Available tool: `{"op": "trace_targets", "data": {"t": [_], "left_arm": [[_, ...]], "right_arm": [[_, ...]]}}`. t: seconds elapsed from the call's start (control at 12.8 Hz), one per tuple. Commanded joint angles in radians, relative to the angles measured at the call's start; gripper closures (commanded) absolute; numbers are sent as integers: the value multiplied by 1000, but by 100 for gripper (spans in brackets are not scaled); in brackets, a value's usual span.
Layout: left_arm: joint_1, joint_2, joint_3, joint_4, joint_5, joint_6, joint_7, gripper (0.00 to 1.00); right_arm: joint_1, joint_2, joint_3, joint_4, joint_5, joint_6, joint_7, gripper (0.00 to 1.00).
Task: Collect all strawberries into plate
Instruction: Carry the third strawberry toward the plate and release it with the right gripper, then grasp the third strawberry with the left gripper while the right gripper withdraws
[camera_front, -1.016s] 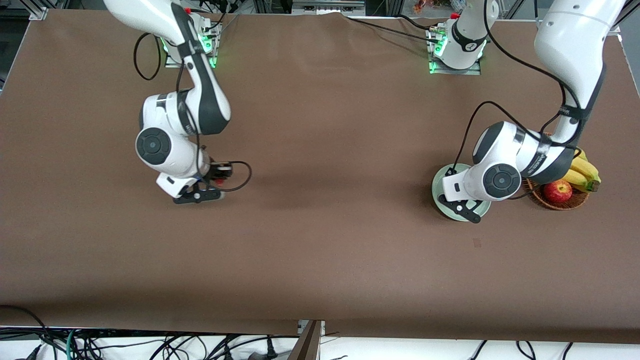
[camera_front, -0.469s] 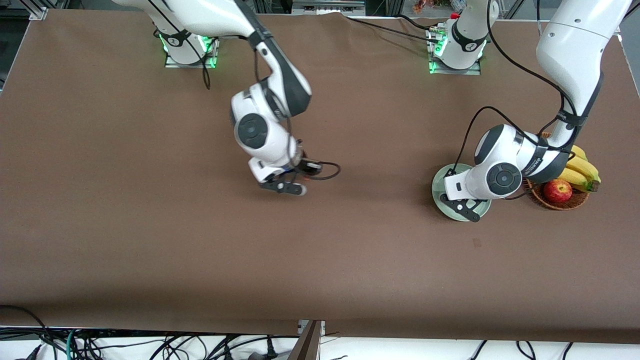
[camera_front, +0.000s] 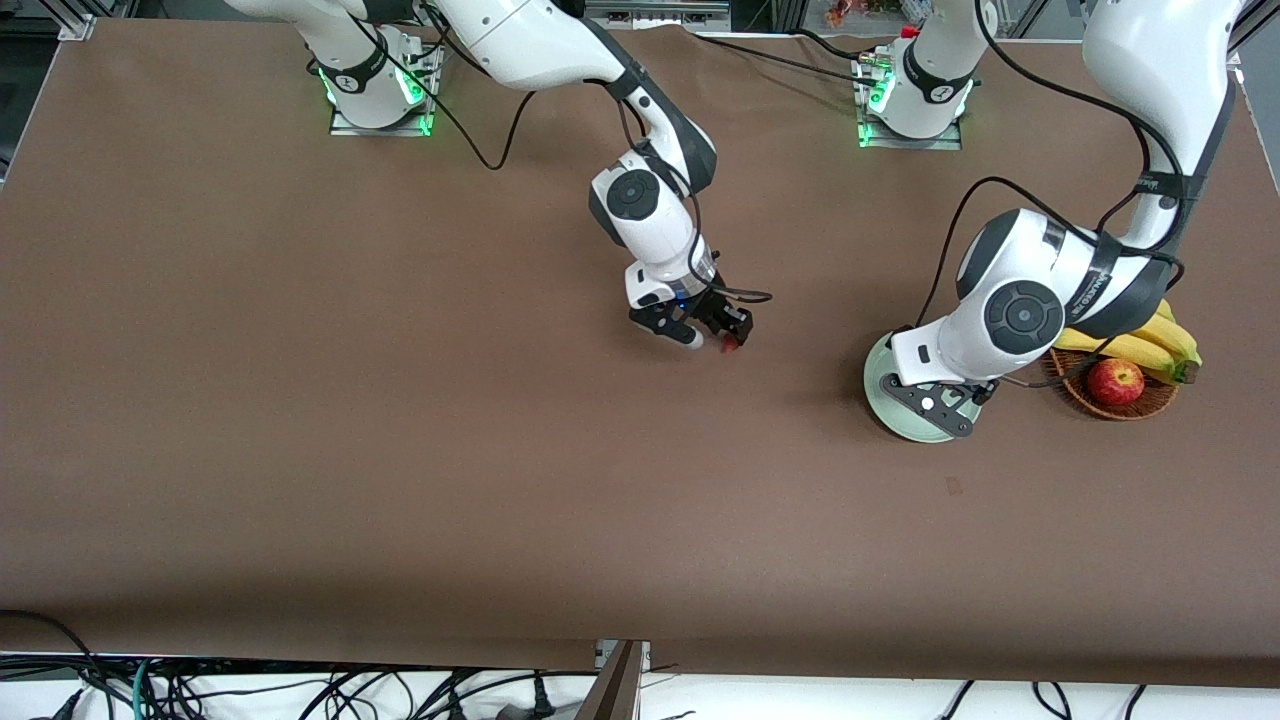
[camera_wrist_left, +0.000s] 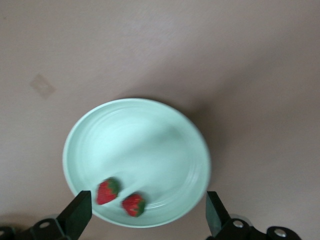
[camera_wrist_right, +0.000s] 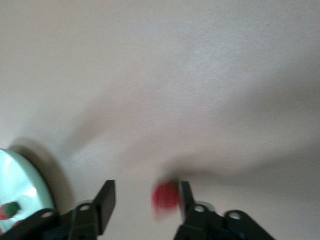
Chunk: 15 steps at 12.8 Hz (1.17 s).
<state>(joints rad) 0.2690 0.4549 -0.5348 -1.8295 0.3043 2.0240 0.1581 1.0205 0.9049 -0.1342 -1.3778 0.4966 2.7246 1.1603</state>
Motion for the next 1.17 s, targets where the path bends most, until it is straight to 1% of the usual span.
{"op": "trace_targets", "data": {"t": [0.0,0.08,0.16,0.23,0.31,0.39,0.55,0.63,0.7,0.78,0.86,1.02,1.09], "left_arm": [[4,-1,-11,4,-91,-7,-58,0],[1,-1,-13,4,-91,-4,-61,0],[1,-1,-25,3,-93,-2,-86,0],[1,1,-40,1,-93,-2,-148,0],[-1,-1,-65,-10,-93,-5,-225,0],[4,-4,-101,-17,-94,-16,-311,0],[12,-51,-184,-86,-94,-21,-518,0],[12,-74,-226,-132,-94,-10,-567,0],[13,-90,-270,-175,-94,16,-586,0],[13,-96,-289,-233,-94,65,-597,0],[7,-94,-300,-291,-94,137,-601,0],[-26,-87,-303,-426,-94,340,-644,0],[-39,-79,-303,-471,-94,404,-673,0]], "right_arm": [[-83,-85,-11,26,4,-214,-10,1],[-129,-127,-15,26,2,-299,-43,1],[-173,-164,-15,26,3,-389,-127,1],[-216,-205,-15,25,-1,-490,-224,1],[-250,-240,-36,22,-1,-591,-319,1],[-258,-276,-92,19,-3,-694,-418,1],[-258,-340,-220,16,-1,-898,-618,1],[-257,-374,-276,7,-3,-966,-670,1],[-255,-423,-300,-15,-22,-1003,-683,1],[-255,-478,-300,-41,-88,-1023,-688,1],[-252,-539,-294,-70,-155,-1049,-689,1],[-247,-659,-291,-153,-208,-1076,-698,1],[-255,-720,-279,-206,-248,-1079,-730,1]]}}
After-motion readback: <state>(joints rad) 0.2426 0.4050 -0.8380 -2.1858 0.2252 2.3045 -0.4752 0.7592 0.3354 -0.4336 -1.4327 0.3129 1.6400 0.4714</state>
